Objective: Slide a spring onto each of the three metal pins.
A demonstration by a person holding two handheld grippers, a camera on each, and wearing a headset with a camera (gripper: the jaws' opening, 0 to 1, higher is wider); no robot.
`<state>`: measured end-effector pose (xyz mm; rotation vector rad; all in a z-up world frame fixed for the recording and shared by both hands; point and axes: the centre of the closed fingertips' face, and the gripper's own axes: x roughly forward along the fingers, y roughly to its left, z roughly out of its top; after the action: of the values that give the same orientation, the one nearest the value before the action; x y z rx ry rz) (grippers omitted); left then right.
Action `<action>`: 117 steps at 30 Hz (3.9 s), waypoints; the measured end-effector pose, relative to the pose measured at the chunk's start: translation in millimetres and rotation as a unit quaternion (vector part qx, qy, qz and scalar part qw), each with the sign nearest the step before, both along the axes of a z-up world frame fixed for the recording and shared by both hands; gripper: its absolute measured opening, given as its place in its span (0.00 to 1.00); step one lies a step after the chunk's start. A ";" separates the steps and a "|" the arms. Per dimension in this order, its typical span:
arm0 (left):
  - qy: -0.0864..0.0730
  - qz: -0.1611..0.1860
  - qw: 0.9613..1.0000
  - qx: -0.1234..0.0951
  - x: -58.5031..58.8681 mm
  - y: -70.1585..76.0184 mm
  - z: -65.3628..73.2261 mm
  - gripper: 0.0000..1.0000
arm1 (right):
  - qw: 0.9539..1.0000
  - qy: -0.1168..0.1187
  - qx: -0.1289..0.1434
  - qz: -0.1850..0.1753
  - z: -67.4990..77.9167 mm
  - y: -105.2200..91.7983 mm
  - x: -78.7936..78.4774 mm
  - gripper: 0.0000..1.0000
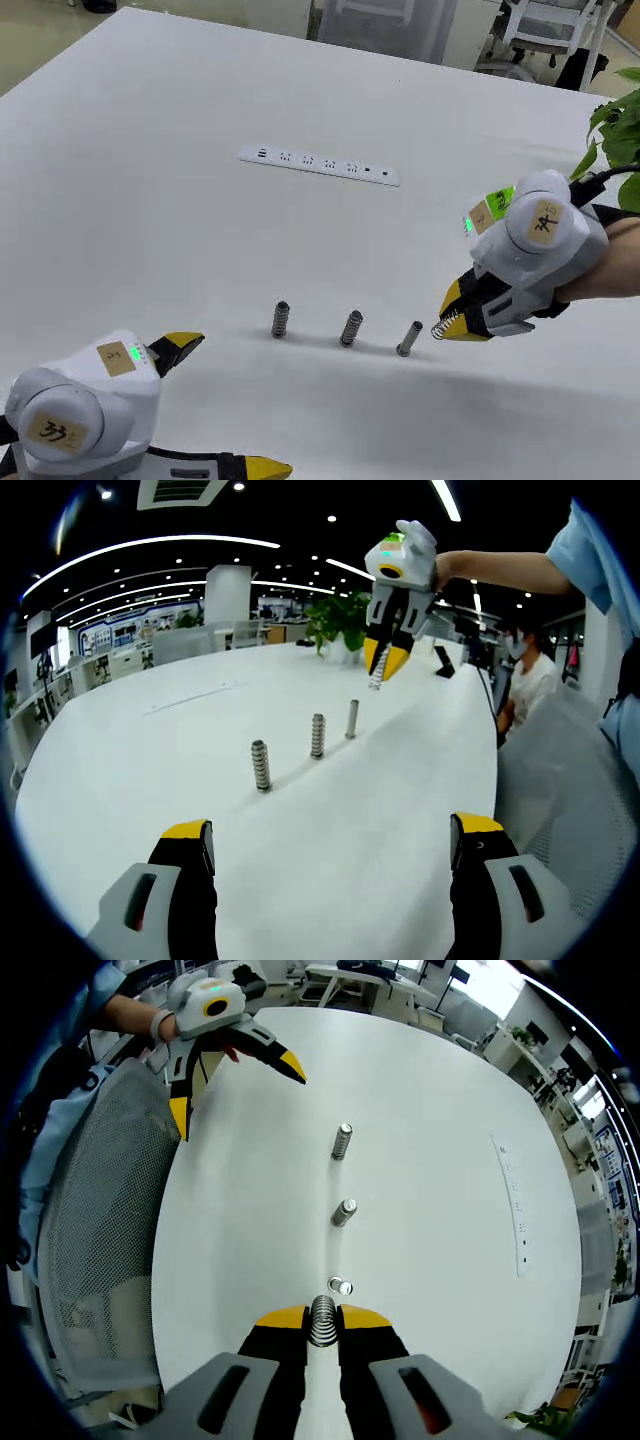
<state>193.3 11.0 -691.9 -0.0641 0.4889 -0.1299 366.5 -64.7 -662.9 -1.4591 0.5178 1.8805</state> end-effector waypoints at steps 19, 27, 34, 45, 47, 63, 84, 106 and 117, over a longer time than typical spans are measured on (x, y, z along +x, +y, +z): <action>-0.007 0.004 1.000 0.001 1.7 12.3 -4.0 1.00 | 0.999 -0.022 -0.033 0.032 -9.2 17.2 6.6 0.12; -0.005 0.006 1.000 -0.003 0.4 13.5 -7.2 1.00 | 0.998 -0.023 -0.046 0.041 -16.8 18.9 7.6 0.12; -0.003 0.009 1.000 -0.007 -1.8 15.5 -9.8 1.00 | 0.997 -0.020 -0.055 0.042 -21.5 18.0 7.5 0.12; 0.000 0.010 1.000 -0.013 -3.2 13.8 -12.6 1.00 | 0.997 -0.022 -0.060 0.047 -27.3 20.9 8.1 0.12; 0.000 0.011 1.000 -0.014 -3.2 13.9 -13.2 1.00 | 0.996 -0.022 -0.065 0.049 -31.4 22.2 9.3 0.12; 0.004 0.014 1.000 -0.021 -5.0 16.9 -16.1 1.00 | 0.994 -0.030 -0.086 0.059 -61.0 20.4 6.8 0.13; 0.010 0.007 0.999 -0.030 -4.3 14.7 -23.2 1.00 | 0.995 -0.031 -0.086 0.049 -80.8 18.7 5.5 0.13; 0.003 0.013 1.000 -0.021 -4.8 15.4 -15.9 1.00 | 0.999 0.003 0.053 0.011 -63.2 27.6 0.9 0.84; 0.001 0.018 1.000 -0.013 -11.6 20.6 -8.4 1.00 | 0.991 0.045 0.103 -0.068 -47.5 -4.4 -4.7 0.99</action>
<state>181.7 31.7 -700.3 -0.0986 0.4877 -0.1004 361.8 -69.1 -710.5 -1.1802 0.4400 1.8385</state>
